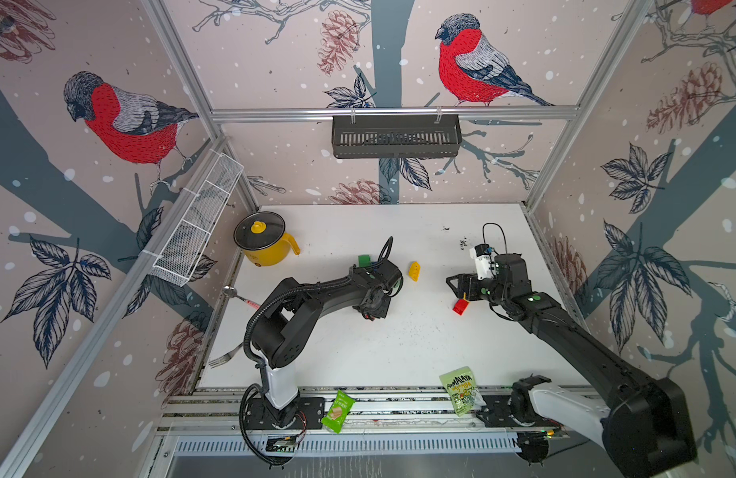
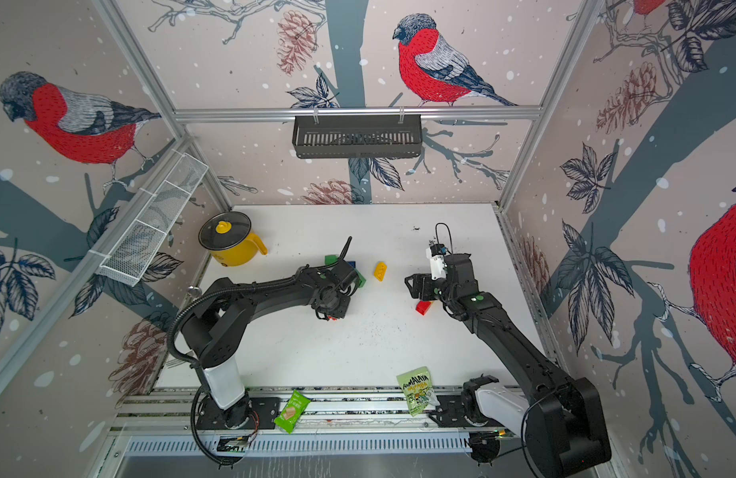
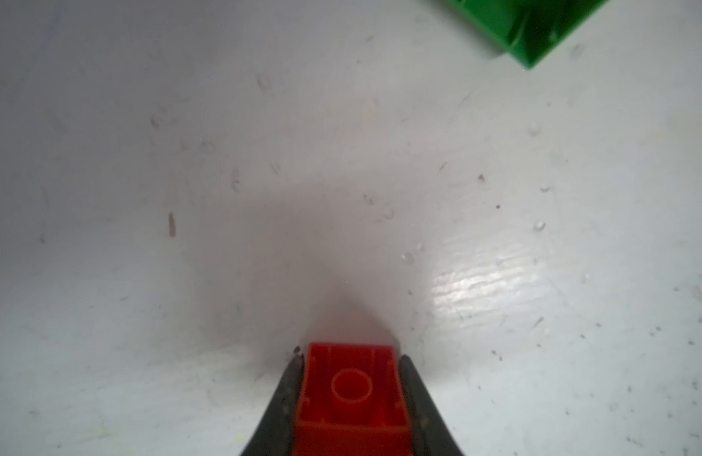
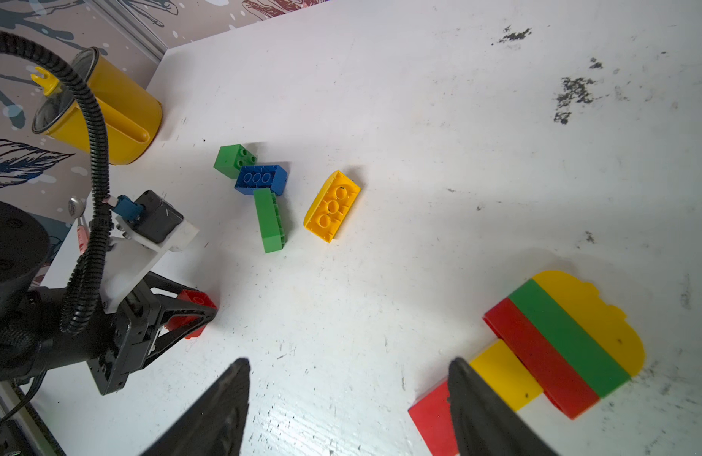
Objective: Assemble an ice cream with lego
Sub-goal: Place the lego brick at the center of the board.
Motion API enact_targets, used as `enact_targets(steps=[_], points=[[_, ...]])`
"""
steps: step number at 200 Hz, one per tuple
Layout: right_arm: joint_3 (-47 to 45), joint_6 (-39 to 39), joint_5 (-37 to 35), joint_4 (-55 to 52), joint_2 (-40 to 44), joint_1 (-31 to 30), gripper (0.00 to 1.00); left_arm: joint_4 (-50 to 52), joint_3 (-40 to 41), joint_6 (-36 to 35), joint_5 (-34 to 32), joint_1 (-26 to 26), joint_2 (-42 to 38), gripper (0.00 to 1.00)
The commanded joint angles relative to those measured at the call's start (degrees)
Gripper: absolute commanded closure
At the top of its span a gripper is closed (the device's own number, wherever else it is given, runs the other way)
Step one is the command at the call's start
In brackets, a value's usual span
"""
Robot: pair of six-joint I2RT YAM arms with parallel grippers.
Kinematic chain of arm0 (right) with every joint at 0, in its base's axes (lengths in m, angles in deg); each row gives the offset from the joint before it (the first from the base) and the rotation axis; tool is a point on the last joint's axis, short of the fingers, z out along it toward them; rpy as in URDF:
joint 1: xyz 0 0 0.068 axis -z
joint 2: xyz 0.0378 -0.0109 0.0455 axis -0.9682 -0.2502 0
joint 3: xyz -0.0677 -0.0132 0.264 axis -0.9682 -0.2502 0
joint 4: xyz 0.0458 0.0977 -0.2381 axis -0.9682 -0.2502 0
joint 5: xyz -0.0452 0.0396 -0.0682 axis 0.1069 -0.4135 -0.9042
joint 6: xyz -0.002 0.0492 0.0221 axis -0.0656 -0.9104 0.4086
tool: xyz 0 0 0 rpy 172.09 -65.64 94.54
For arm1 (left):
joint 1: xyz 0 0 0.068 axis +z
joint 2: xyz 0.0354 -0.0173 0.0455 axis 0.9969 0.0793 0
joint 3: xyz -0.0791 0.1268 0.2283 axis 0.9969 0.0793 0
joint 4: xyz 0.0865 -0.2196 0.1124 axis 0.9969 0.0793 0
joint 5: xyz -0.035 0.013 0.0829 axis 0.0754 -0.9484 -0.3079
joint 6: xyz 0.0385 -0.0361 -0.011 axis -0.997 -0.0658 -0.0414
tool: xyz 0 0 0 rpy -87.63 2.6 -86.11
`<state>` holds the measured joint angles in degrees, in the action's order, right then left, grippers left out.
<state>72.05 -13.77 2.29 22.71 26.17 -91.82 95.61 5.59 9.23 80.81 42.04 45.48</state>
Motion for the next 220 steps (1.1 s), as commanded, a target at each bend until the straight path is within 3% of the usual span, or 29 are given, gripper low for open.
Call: enact_targets(steps=[1, 39, 73, 90, 114, 161, 180, 191, 204, 220], points=[[0.2, -0.2, 0.1, 0.1, 0.3, 0.1, 0.22, 12.8, -4.8, -1.1, 4.8, 0.3, 2.1, 0.81], [-1.3, -1.9, 1.9, 2.2, 0.1, -0.5, 0.21, 32.1, -13.6, -3.5, 20.8, 2.3, 8.9, 0.83], [-3.2, -3.3, 1.7, 5.2, 0.7, -2.9, 0.22, 41.8, -16.3, -6.2, 24.6, 3.9, 11.0, 0.80], [-3.9, -3.6, 1.4, 5.9, 1.1, -4.2, 0.22, 41.0, -16.2, -6.2, 29.4, 5.7, 10.5, 0.79], [-4.5, -3.5, 0.4, 6.5, 1.1, -6.4, 0.21, 40.6, -15.5, -6.5, 30.9, 6.7, 11.1, 0.72], [-4.0, -3.2, -2.1, 6.0, 0.1, -10.6, 0.21, 35.6, -15.3, -6.1, 29.3, 6.8, 15.4, 0.70], [-3.7, -2.7, -3.2, 5.0, -0.2, -11.9, 0.21, 33.6, -17.3, -5.8, 26.0, 7.1, 15.8, 0.58], [-4.1, -2.8, -3.7, 5.2, -0.1, -12.1, 0.21, 31.2, -18.2, -5.5, 24.4, 7.1, 16.4, 0.41], [-3.8, -2.6, -4.0, 4.7, -0.7, -12.2, 0.21, 28.0, -19.6, -5.2, 23.2, 7.1, 17.4, 0.39], [-2.3, -1.9, -5.1, 2.6, -1.7, -13.0, 0.21, 22.6, -20.7, -4.1, 21.5, 7.2, 16.8, 0.20]])
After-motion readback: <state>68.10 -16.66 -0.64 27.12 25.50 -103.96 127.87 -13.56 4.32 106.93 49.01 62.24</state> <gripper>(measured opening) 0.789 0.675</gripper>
